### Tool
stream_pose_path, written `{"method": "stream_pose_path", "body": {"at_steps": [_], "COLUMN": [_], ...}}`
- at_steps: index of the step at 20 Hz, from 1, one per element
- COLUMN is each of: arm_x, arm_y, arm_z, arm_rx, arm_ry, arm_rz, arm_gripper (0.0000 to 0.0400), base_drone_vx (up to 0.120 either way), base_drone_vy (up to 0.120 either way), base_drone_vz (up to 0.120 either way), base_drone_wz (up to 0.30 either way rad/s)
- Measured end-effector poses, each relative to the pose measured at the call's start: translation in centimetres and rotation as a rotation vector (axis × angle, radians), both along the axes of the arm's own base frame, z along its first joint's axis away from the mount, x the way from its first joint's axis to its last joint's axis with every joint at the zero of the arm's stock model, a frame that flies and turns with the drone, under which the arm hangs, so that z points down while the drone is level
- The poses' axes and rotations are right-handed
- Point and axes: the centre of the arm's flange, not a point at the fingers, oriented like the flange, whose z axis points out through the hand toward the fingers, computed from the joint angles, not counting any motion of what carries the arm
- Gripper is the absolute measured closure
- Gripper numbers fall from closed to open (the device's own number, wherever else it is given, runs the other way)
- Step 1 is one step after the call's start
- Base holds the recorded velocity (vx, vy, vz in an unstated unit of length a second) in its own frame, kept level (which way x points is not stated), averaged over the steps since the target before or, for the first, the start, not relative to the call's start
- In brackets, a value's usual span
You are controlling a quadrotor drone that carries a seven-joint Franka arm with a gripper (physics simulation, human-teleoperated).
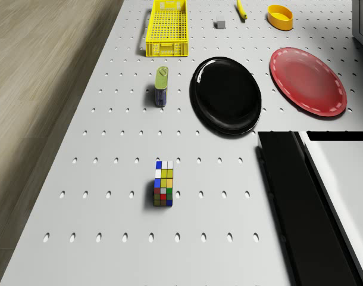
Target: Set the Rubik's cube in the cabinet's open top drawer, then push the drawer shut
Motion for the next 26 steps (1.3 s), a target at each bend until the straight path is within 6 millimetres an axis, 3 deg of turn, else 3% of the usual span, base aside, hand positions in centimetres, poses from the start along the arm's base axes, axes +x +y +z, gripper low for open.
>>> {"method": "stream_pose_path", "body": {"at_steps": [15, 26], "arm_x": [-0.11, -0.19], "arm_y": [0.09, 0.65], "arm_z": [0.01, -0.01], "arm_rx": [-0.009, -0.065], "arm_ry": [-0.011, -0.02], "arm_rz": [0.0, -0.001], "arm_gripper": [0.0, 0.0], "base_drone_vx": [0.12, 0.12], "base_drone_vy": [0.12, 0.004], "base_drone_vz": [0.0, 0.0], "base_drone_wz": [0.0, 0.0]}}
